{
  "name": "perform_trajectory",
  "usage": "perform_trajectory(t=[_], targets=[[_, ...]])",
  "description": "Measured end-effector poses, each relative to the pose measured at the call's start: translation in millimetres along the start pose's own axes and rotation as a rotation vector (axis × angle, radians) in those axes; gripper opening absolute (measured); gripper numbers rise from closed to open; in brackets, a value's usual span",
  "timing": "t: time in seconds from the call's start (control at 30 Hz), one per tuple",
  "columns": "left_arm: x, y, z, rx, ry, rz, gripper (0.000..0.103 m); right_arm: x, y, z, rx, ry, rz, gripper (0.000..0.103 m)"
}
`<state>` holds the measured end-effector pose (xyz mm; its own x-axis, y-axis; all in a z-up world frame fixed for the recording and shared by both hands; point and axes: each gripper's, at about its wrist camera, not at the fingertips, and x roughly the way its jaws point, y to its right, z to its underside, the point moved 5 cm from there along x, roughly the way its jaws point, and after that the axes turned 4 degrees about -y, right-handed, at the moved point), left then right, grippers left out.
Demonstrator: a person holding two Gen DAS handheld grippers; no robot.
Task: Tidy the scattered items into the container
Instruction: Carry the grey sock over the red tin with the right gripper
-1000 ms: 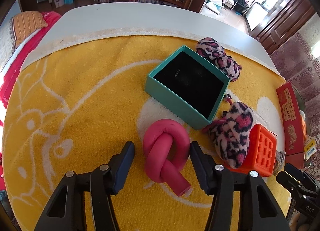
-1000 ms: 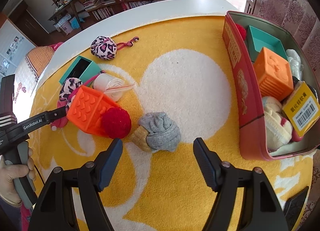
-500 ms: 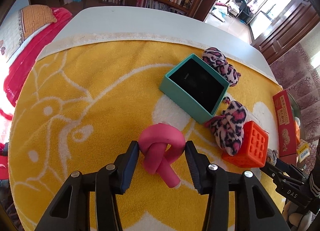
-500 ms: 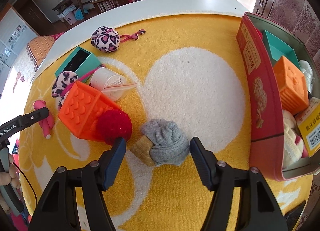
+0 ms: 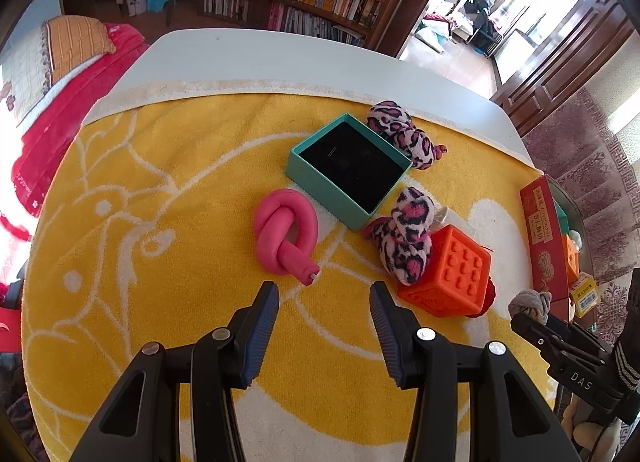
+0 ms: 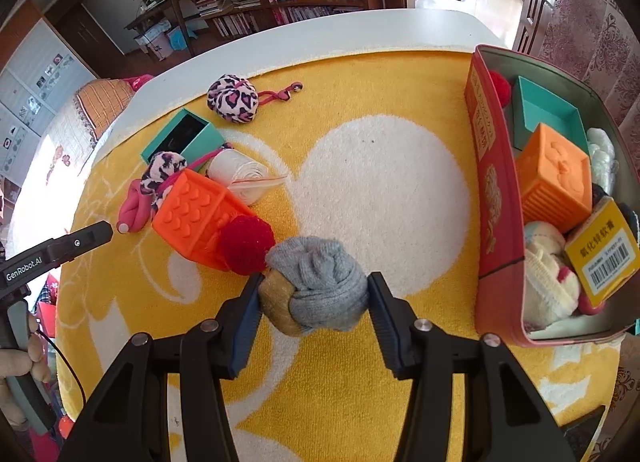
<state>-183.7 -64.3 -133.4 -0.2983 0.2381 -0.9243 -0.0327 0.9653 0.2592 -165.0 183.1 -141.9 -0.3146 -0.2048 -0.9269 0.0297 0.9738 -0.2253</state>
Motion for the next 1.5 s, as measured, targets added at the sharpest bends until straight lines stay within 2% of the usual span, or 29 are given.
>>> perform_trajectory(t=[0.2,0.47,0.73,0.9,1.03,1.13,1.2,1.33,1.5], targets=[[-12,34,0,0.027,0.028,0.019,0.049,-43,15,-12,0.004,0.089,-0.013,0.056],[-25,89,5,0.077,0.052,0.057,0.049,-92,83,-16,0.106,0.189,0.025,0.056],[-29,143,11,0.122,0.063,0.087,0.049,-121,150,-14,0.193,0.244,0.067,0.056],[-30,167,15,0.129,0.067,0.114,0.049,-129,179,-13,0.218,0.258,0.081,0.056],[-35,155,15,0.088,0.096,0.077,0.05,-128,182,-15,0.207,0.254,0.068,0.056],[-33,123,14,0.012,0.091,0.034,0.051,-123,179,-16,0.191,0.242,0.049,0.056],[-27,99,15,-0.029,0.079,-0.01,0.061,-120,174,-15,0.181,0.236,0.039,0.056],[-16,59,20,-0.077,0.052,-0.078,0.061,-114,164,-16,0.165,0.224,0.029,0.056],[5,39,32,-0.072,-0.002,-0.08,0.061,-110,152,-18,0.16,0.214,0.032,0.056]])
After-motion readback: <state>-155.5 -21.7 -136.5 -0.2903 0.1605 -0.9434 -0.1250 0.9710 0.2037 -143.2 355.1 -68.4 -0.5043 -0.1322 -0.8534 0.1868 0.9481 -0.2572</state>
